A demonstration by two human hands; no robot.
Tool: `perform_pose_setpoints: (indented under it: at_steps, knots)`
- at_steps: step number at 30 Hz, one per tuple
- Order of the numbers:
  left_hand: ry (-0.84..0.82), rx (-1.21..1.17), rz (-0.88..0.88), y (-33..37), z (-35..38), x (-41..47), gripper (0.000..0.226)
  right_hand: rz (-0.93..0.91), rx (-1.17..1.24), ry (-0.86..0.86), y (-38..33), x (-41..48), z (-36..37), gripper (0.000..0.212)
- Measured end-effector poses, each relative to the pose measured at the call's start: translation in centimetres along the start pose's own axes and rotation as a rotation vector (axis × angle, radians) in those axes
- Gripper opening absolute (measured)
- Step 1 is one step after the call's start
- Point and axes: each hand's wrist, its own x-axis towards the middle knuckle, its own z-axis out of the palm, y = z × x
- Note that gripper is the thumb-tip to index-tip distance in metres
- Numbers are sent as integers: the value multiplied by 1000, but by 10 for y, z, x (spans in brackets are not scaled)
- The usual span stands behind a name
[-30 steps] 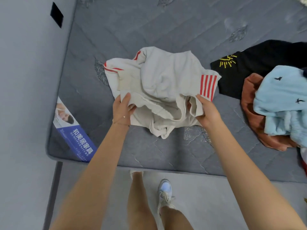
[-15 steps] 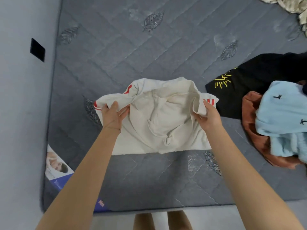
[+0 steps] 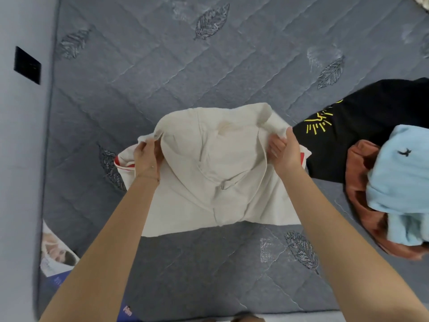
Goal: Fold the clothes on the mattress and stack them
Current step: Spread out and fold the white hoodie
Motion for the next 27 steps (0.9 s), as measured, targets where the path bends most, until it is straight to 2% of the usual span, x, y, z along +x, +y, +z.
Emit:
perform_pose_setpoints:
  at_steps: [2, 4, 7, 11, 14, 17, 22, 24, 27]
  knots:
    - [-23, 225, 126, -5, -4, -1, 50, -61, -175, 22, 5, 9, -1, 52]
    - [-163, 473, 332, -12, -8, -3, 56, -117, -370, 69, 7, 16, -5, 45]
    - [-350, 853, 570, -21, -16, -7, 64, -248, -535, 12, 12, 21, -13, 37]
    - [-377, 894, 575, -14, -25, -3, 56, -409, -789, 71, 14, 18, -16, 30]
    - [-429, 1043, 615, -2, -38, 5, 56, -367, -927, 50, 9, 20, -11, 38]
    - [-480, 1178, 645, 3, -45, 13, 43, -351, -1073, 33, 6, 24, -5, 34]
    - [-324, 1085, 650, 21, -26, 24, 16, -405, -994, 102, -5, 30, 9, 26]
    - [-237, 1081, 675, 30, -15, 29, 12, -424, -818, 171, -12, 32, 17, 24]
    - [-133, 1031, 637, 40, -6, 38, 20, -392, -466, 239, -25, 35, 25, 18]
